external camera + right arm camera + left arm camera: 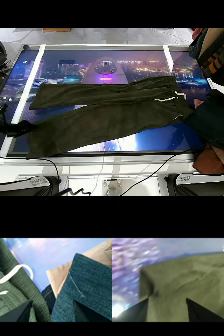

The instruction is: Fold the clothes and pants, and hang the long-sleeved shirts on hangers.

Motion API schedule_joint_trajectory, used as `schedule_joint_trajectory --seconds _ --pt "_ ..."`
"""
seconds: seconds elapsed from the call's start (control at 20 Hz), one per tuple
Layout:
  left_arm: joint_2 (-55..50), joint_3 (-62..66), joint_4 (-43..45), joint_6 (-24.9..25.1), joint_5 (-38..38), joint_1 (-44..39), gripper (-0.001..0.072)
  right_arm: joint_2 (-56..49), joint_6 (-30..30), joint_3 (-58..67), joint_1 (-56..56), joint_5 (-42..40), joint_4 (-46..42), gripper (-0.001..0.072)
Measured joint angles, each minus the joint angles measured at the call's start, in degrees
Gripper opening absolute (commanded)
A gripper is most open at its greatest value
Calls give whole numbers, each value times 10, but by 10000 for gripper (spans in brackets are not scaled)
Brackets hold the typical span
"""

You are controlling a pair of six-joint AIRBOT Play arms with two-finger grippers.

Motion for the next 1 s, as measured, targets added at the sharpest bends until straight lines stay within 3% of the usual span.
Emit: schedule_joint_trajectory --seconds 0.15,0.25,0.4,0.55,0.6,0.65,0.7,1.0 --pt "-23 0 -32 21 31 -13 214 0 0 0 0 -4 2 549" --pt "-30 0 -42 28 65 -24 25 0 0 0 0 -2 4 472" --pt "-35 0 -53 32 124 -42 23 0 0 0 0 15 5 381" --pt "-36 0 -55 19 193 -55 22 0 0 0 0 47 6 379" --pt "-37 0 -55 10 219 -58 22 0 0 0 0 61 7 322" --pt "-37 2 -55 -3 243 -60 21 0 0 0 0 75 7 169" --pt "-37 6 -55 -12 268 -62 22 0 0 0 0 90 7 66" --pt "-37 65 -57 -37 345 -66 22 0 0 0 9 166 17 40"
